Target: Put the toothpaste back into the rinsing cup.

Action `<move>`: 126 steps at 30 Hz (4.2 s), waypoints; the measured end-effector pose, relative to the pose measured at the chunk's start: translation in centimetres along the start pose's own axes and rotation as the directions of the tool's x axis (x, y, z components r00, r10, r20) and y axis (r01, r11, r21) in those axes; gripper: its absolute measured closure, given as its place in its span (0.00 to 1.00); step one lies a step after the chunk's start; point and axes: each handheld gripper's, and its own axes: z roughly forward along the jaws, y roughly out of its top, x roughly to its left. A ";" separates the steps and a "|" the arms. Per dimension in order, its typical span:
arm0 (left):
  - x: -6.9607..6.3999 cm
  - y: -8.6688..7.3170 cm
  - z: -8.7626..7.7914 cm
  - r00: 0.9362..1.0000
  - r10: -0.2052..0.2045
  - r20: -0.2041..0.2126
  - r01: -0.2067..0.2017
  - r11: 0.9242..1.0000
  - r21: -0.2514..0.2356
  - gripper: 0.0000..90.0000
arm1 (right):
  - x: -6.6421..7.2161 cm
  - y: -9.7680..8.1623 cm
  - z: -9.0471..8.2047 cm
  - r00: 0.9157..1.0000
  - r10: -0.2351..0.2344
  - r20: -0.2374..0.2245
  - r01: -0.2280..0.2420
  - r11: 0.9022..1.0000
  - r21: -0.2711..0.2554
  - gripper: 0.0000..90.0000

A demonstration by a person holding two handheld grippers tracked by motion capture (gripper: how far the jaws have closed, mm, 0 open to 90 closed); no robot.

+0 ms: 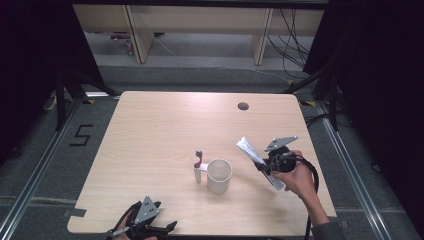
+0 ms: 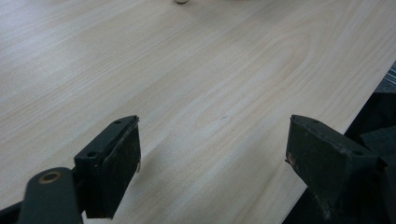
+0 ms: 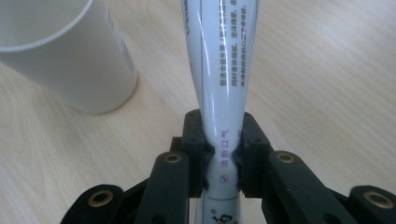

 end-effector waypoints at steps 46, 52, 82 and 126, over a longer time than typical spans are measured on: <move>-0.1 0.0 0.0 1.000 -0.008 0.000 0.008 1.000 -0.011 0.19 | 4.6 4.9 -2.0 0.983 0.095 -0.158 -0.167 0.823 -0.543 0.85; -0.1 0.0 -0.1 1.000 -0.006 0.001 0.006 1.000 -0.011 0.19 | 5.2 5.7 -1.3 0.980 0.087 -0.180 -0.174 0.815 -0.553 0.85; 0.1 0.1 -0.3 1.000 0.027 -0.006 -0.027 1.000 0.011 0.19 | 6.9 6.8 1.2 0.971 0.076 -0.225 -0.188 0.826 -0.532 0.85; 0.0 0.0 -0.1 1.000 0.016 0.004 -0.016 1.000 0.002 0.19 | 7.4 4.7 4.5 0.967 0.073 -0.246 -0.192 0.842 -0.505 0.85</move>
